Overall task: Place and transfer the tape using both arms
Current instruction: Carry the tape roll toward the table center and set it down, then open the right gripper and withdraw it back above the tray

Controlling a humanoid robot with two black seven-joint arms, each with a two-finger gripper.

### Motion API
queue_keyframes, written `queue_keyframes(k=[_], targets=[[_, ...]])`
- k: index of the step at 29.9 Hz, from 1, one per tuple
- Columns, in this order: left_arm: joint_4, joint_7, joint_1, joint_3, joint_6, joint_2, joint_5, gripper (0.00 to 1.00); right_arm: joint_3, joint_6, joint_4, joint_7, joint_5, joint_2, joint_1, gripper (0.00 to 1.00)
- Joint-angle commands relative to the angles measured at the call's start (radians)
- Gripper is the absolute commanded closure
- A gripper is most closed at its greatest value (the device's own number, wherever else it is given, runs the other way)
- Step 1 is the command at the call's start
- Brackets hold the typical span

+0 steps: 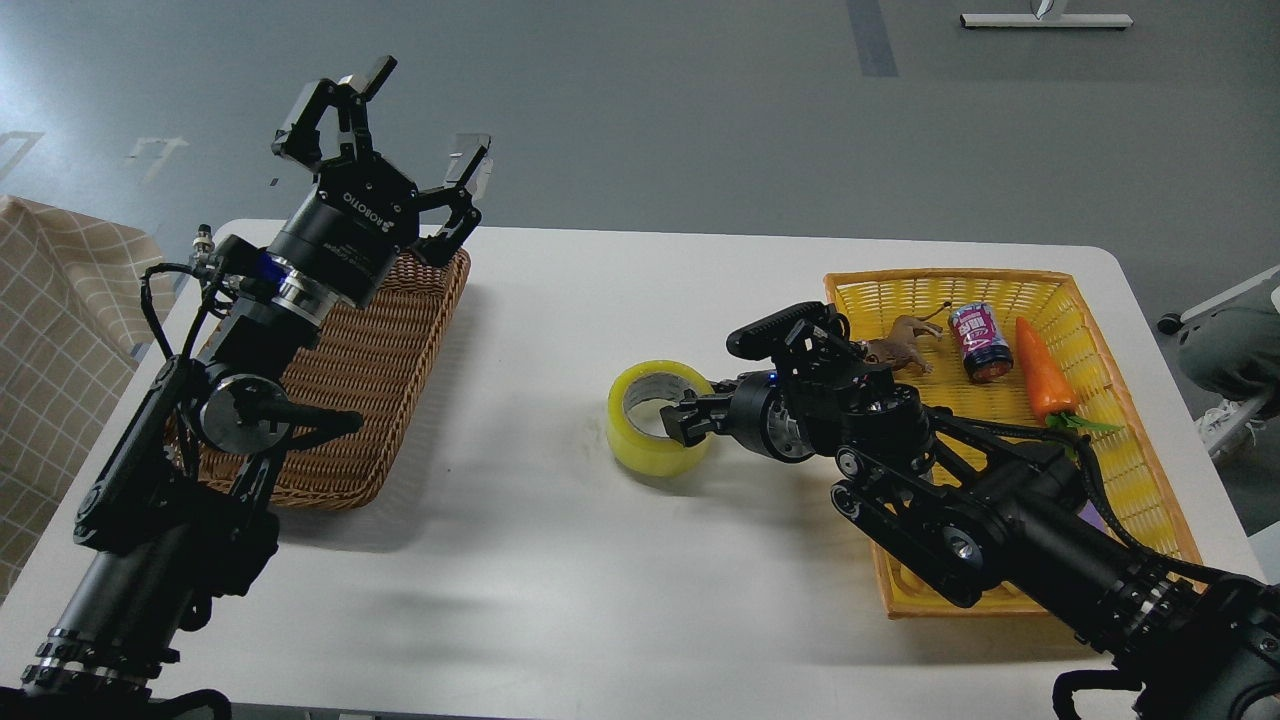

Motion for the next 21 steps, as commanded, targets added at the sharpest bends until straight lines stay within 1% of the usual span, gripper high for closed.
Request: queue_keyframes(k=[1,3,5,7,8,9,12,14,16,19,21], targets=[[0.000,0.000,0.001,-0.002,-0.001,0.003,0.000,0.02,0.000,0.000,0.001,0.000,0.000,0.000,-0.010,0.54],[0.002,0.000,0.003,-0.002,-0.001,0.009,0.000,0.02,0.000,0.000,0.002,0.002,0.000,0.000,-0.013,0.41],[0.000,0.000,0.004,-0.002,-0.001,0.013,0.000,0.02,0.000,0.000,0.002,0.002,0.000,0.000,-0.013,0.40],[0.002,0.000,0.006,-0.002,-0.001,0.015,0.002,0.02,0.000,0.000,0.001,0.002,0.000,0.000,-0.013,0.35],[0.000,0.000,0.007,-0.002,-0.001,0.015,0.000,0.02,0.000,-0.013,0.001,0.002,0.000,0.000,-0.011,0.27],[0.000,0.000,0.009,-0.002,-0.001,0.015,0.000,0.02,0.002,-0.042,-0.001,0.002,0.000,0.000,-0.011,0.22],[0.000,0.000,0.014,-0.002,-0.001,0.017,0.002,0.02,0.006,-0.093,-0.007,0.002,0.000,0.000,-0.011,0.16],[0.000,0.000,0.014,-0.002,-0.001,0.017,0.000,0.02,0.014,-0.137,-0.005,0.002,0.000,0.000,-0.010,0.07],[0.000,0.000,0.014,-0.003,-0.001,0.017,0.000,0.02,0.041,-0.174,0.001,0.002,0.000,0.000,-0.005,0.06],[0.000,0.000,0.014,-0.002,-0.001,0.017,0.000,0.02,0.072,-0.177,0.030,0.006,0.000,0.000,0.013,0.01],[0.000,-0.002,0.014,-0.003,-0.001,0.017,0.000,0.02,0.100,-0.177,0.079,0.005,0.000,0.000,0.029,0.00]])
